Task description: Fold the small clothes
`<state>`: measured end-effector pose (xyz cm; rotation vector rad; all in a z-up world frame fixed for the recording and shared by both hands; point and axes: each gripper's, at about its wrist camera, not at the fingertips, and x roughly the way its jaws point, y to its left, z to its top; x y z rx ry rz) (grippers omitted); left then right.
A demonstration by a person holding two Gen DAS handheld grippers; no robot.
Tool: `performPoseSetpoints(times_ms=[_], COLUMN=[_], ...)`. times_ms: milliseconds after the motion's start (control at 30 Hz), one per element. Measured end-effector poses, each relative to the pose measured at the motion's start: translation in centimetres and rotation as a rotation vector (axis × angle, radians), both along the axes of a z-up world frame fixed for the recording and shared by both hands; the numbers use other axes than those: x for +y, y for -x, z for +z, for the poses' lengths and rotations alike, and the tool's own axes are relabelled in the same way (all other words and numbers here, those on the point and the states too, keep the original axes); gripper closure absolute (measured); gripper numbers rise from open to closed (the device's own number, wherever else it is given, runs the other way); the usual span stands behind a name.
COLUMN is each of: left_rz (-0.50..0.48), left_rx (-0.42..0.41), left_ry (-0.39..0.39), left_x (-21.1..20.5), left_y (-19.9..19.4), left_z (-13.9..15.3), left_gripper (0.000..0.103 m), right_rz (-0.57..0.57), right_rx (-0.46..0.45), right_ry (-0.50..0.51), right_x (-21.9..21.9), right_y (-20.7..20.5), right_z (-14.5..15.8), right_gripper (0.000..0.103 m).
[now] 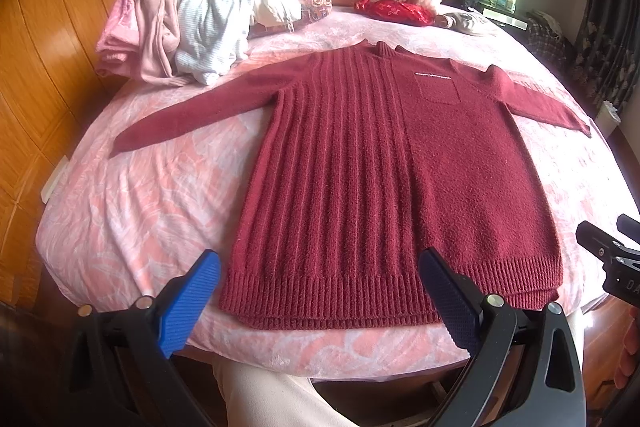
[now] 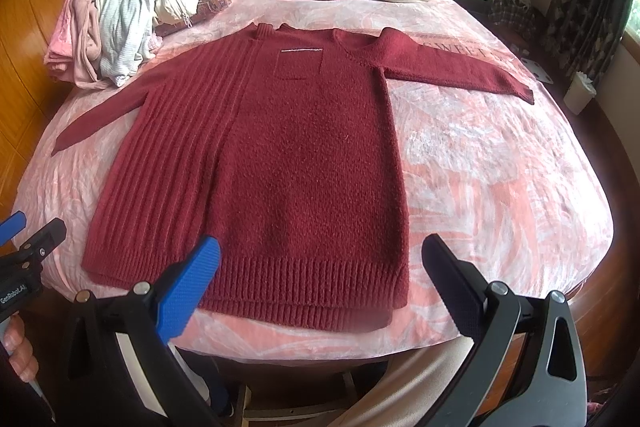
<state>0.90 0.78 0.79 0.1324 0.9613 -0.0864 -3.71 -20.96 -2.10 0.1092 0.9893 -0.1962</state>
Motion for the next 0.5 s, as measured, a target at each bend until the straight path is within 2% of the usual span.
performPoseSetpoints(times_ms=[500], left_rz=[0.002], left_rx=[-0.004], left_ry=[-0.001], left_x=[0.05], left_y=[-0.1], left_z=[0.22], left_gripper=[0.004], right_rz=[0.013], right_rx=[-0.015], right_ry=[0.009], right_x=[0.34], right_y=[-0.02], right_z=[0.15], right_gripper=[0.003])
